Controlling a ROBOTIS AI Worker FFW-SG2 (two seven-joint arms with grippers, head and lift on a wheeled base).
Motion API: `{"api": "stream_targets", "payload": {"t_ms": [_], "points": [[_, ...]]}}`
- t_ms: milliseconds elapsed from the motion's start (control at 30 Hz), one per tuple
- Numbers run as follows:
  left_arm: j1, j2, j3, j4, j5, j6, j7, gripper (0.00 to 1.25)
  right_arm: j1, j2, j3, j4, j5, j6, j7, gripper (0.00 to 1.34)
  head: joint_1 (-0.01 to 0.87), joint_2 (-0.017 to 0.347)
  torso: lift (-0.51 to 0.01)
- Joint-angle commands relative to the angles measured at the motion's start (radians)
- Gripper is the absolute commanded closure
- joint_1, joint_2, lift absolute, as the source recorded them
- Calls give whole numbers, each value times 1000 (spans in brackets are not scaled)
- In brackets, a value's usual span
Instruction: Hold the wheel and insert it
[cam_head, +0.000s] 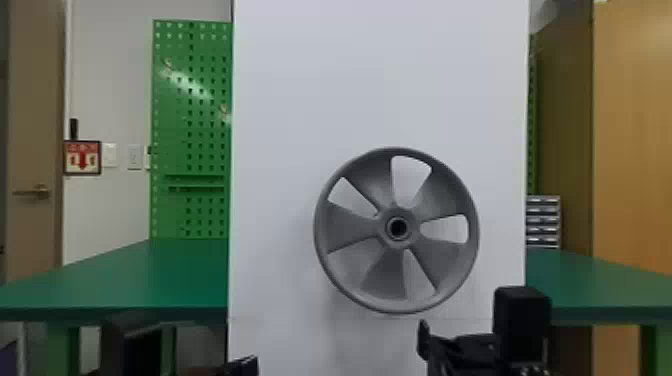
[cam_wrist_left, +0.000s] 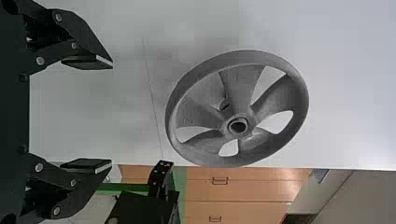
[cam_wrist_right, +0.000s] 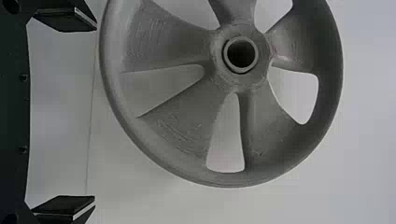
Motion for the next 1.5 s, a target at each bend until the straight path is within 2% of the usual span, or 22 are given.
{"api": "stream_targets", "payload": {"t_ms": [0, 300, 500, 667, 833, 1033, 1233, 1467], "points": [[-4, 0, -3, 0, -3, 0, -1, 496, 71, 2, -10, -1, 10, -69, 0, -2, 0, 6, -496], [-10, -2, -11, 0, -10, 0, -1, 496, 195, 2, -28, 15, 59, -194, 0, 10, 0, 6, -496], [-10, -2, -9, 0, -6, 0, -3, 496, 258, 6, -39, 73, 59, -305, 0, 50, 0, 6, -496], [-10, -2, -8, 0, -6, 0, -7, 496, 296, -1, -34, 122, 53, -352, 1, 50, 0, 6, -496], [-6, -2, -6, 0, -3, 0, -7, 496, 338, -9, -28, 208, 48, -460, 1, 81, 0, 6, -496], [0, -2, 8, 0, 1, 0, -17, 496, 372, -9, -29, 337, 54, -606, 1, 87, 0, 6, -496], [8, -2, 14, 0, 1, 0, -20, 496, 391, -9, -36, 421, 80, -682, 1, 90, 0, 6, -496], [11, -2, 18, 0, -2, 0, -23, 496, 407, -11, -51, 436, 74, -685, 1, 91, 0, 6, -496]]}}
